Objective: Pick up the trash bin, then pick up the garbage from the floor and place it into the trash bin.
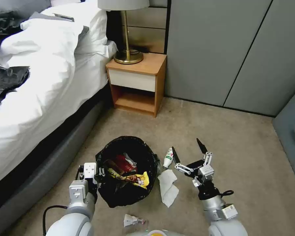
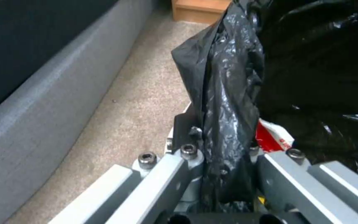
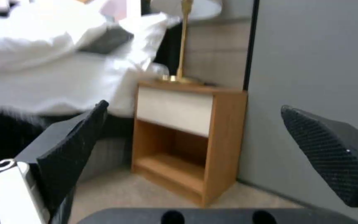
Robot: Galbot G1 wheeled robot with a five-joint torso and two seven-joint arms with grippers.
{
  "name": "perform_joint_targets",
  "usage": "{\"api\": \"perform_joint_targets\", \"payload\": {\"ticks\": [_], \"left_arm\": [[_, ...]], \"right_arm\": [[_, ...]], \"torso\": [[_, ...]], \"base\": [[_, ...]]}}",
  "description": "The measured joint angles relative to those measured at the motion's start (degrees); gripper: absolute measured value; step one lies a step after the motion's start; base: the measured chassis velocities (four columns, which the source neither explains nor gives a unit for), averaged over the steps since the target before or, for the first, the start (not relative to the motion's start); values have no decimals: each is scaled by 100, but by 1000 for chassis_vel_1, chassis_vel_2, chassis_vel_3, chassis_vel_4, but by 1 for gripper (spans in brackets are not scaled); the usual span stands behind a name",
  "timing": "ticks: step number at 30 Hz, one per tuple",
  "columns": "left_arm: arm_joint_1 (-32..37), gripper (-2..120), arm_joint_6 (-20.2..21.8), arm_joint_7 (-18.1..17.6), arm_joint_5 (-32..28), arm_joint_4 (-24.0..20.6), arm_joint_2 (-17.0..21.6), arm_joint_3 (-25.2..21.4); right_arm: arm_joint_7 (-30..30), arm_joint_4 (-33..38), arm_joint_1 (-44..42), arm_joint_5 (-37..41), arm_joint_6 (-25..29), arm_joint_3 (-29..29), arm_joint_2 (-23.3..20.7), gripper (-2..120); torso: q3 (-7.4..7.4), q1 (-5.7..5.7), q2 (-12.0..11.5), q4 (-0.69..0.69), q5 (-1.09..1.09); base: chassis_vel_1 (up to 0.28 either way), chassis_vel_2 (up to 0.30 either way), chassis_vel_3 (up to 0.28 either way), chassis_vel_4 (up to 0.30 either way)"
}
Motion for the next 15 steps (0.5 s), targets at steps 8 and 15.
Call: {"api": "perform_joint_targets", "payload": {"ticks": [8,15], "left_arm": [[8,1,0,-3,9,0,-4,11],[-6,1,-4,-4,22,9,-18,25]], "right_arm": [[164,-74,24,419,-1662,-398,-428,100],[199,-403,412,732,-2856,-713,-995,100]], "torso": [[0,0,0,-1,0],[1,0,0,0,1]], "base": [[0,0,0,0],[0,0,0,0]]}}
